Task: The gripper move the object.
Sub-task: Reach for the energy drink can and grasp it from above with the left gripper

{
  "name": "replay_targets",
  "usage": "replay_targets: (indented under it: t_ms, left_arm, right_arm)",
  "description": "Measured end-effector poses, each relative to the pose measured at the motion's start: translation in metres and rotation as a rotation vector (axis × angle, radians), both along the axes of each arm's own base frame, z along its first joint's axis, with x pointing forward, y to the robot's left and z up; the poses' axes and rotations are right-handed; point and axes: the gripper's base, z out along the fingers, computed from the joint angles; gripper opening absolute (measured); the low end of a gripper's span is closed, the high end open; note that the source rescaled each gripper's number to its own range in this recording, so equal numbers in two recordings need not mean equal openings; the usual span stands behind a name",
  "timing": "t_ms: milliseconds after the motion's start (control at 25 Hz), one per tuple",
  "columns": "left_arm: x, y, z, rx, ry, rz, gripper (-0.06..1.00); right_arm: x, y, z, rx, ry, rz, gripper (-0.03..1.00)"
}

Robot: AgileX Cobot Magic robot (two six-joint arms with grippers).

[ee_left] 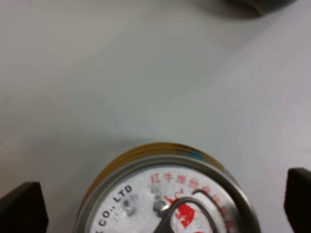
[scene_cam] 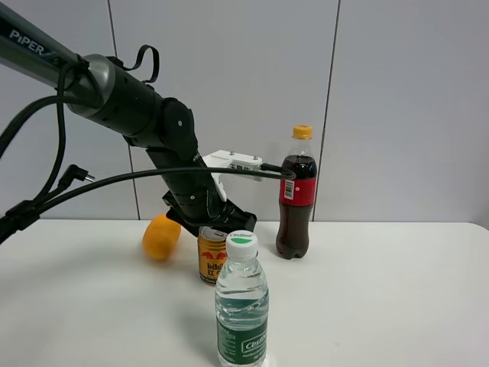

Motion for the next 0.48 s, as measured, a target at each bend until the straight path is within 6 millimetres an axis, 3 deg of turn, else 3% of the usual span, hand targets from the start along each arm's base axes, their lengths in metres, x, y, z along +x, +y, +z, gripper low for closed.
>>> replay_targets:
  t_ms: [400, 480]
  left_arm:
    - [0.0022, 0.0000, -0.0119, 0.021, -0.003, -0.010, 1.00]
    - [0.0022, 0.0000, -0.0119, 0.023, -0.005, -0.013, 0.85]
  right_arm:
    - [0.0000, 0.0000, 0.0000, 0.000, 0.000, 0.000, 1.00]
    - [0.0000, 0.0000, 0.0000, 0.000, 0.000, 0.000, 1.00]
